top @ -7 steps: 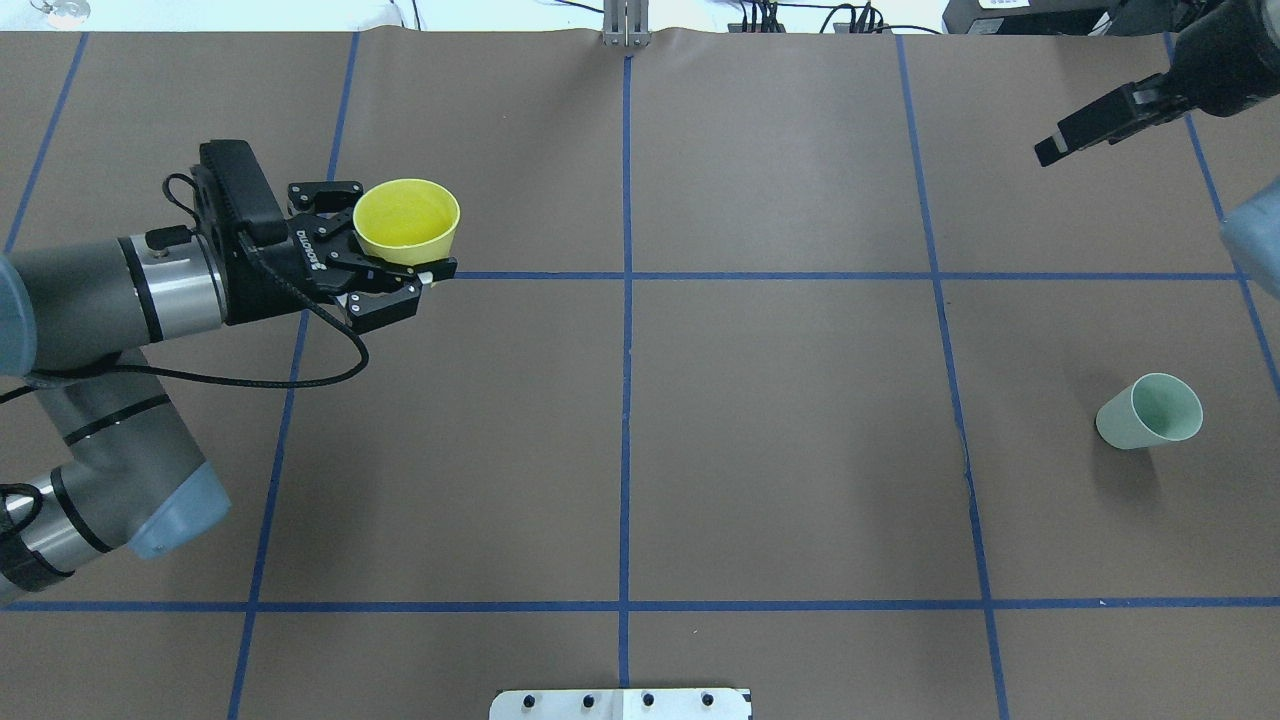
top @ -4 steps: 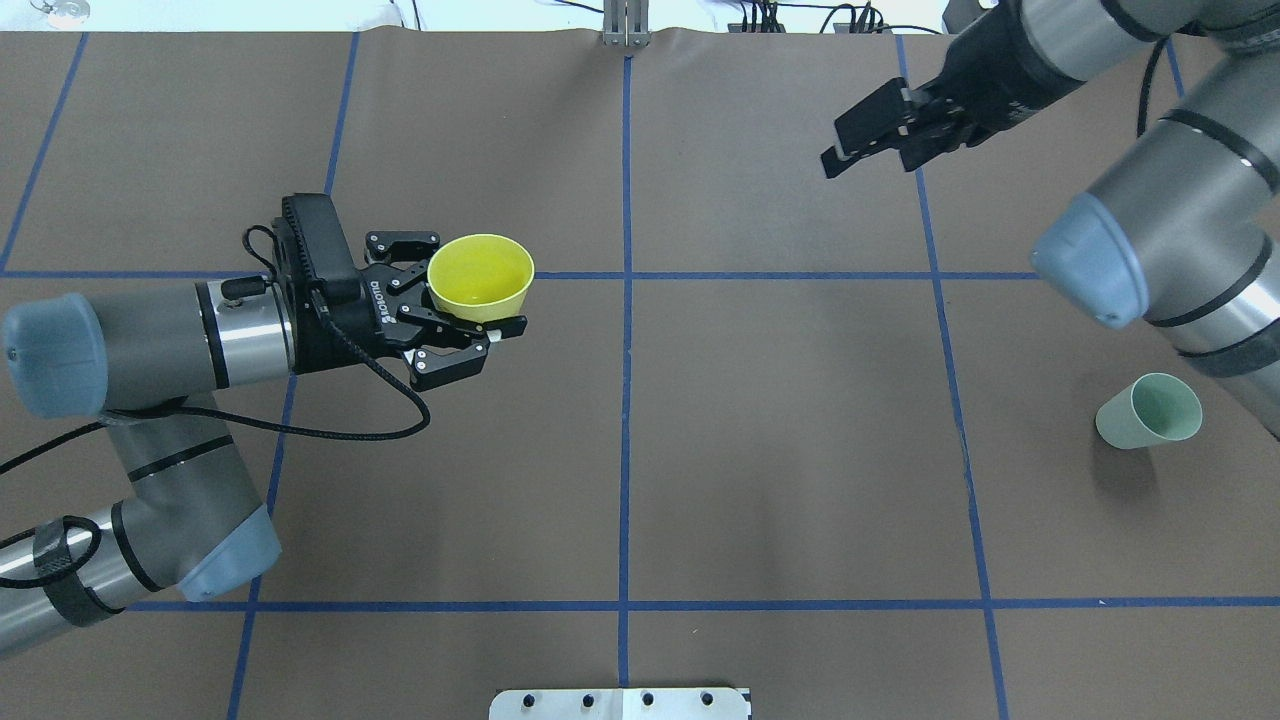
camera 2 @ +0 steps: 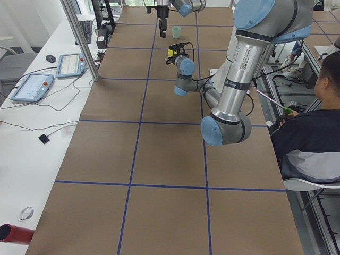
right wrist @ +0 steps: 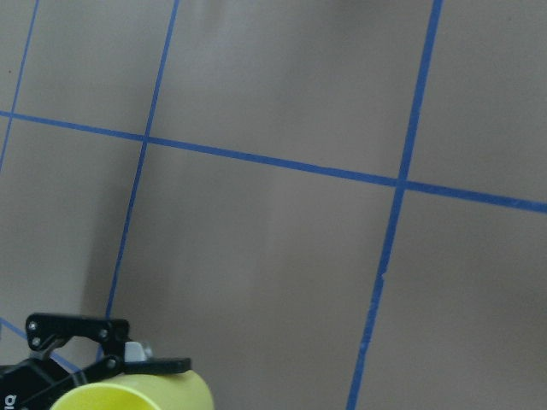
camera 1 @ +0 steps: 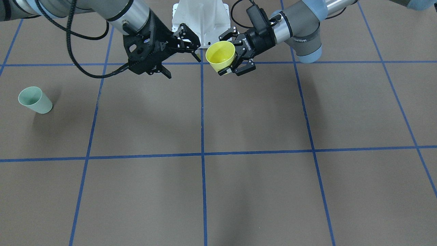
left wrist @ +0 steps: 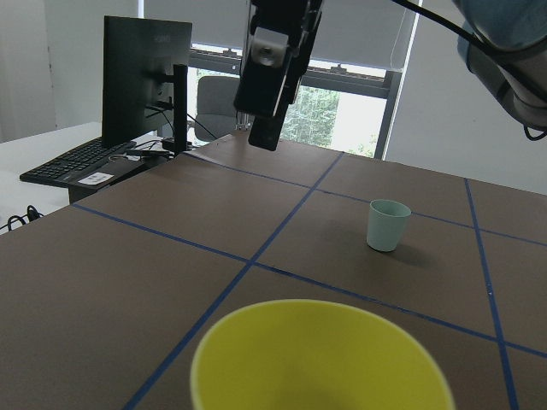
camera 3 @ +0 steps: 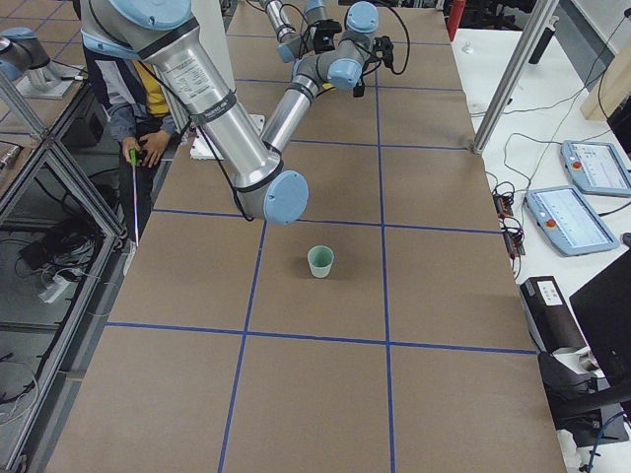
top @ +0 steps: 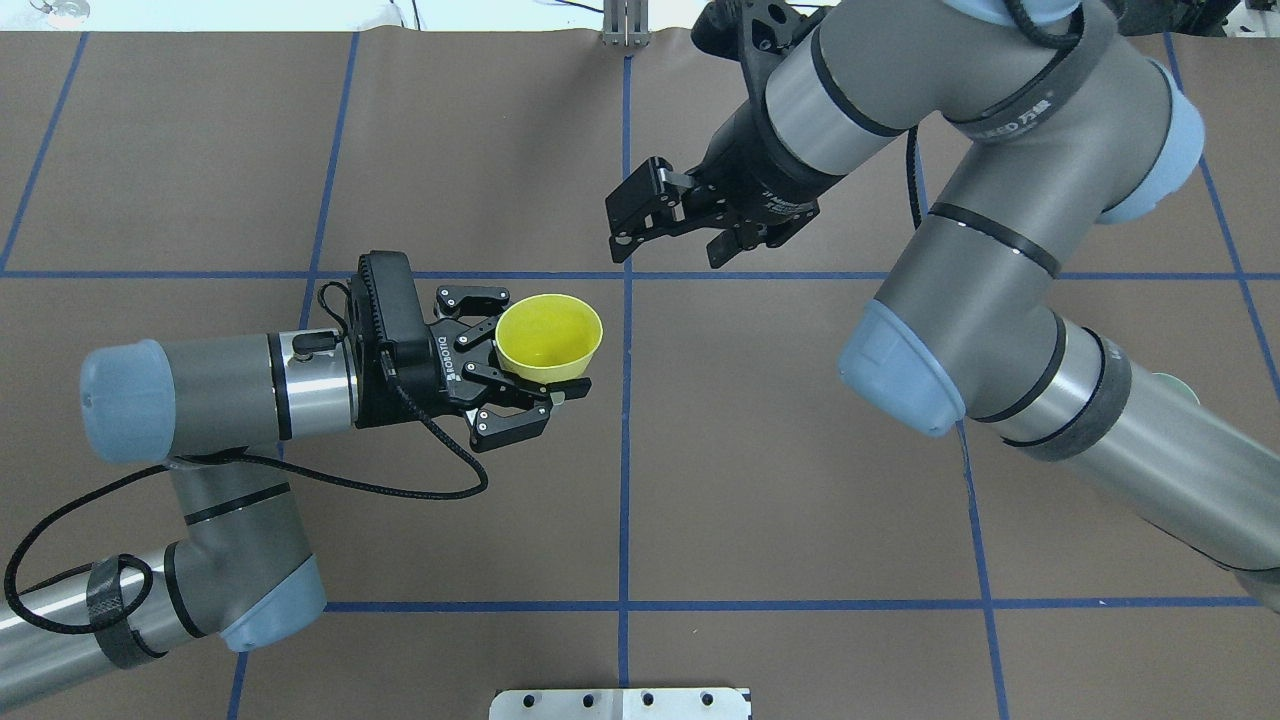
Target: Transfer and stack yellow cup on green cup
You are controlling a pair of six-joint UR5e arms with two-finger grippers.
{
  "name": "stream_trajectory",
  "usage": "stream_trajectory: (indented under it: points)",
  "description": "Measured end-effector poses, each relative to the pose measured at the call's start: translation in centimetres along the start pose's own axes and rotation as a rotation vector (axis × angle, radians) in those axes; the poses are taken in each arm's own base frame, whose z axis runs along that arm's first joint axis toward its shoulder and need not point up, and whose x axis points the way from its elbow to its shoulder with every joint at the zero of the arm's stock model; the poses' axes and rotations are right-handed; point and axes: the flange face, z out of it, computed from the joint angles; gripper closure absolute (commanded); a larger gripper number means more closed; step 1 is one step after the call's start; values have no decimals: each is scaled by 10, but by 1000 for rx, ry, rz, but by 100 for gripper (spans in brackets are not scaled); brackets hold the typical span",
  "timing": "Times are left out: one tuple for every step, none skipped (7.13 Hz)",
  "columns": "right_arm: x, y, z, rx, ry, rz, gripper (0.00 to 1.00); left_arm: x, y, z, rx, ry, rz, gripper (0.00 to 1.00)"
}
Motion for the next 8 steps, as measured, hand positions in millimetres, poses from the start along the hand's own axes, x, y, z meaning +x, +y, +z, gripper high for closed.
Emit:
stream_trajectory:
  points:
    - [-17, 9, 12, -19, 15, 22, 0, 3, 2, 2, -2, 5, -2, 64]
    - [-26, 17, 23, -28, 30, 38, 0, 6, 3, 3, -4, 10, -4, 63]
    - [-31, 23, 33, -33, 47, 49, 0, 7, 4, 4, -6, 12, -5, 62]
    - [-32, 27, 40, -35, 65, 58, 0, 7, 5, 4, -7, 12, -5, 61]
    - [-33, 31, 45, -37, 82, 64, 0, 7, 5, 4, -7, 12, -5, 60]
    - [-34, 34, 50, -40, 93, 64, 0, 7, 6, 3, -7, 13, -5, 59]
    - [-36, 39, 57, -39, 102, 58, 3, 8, 6, 3, -7, 13, -6, 55]
    - [-37, 44, 63, -31, 113, 51, 24, 8, 7, 3, -8, 14, -6, 53]
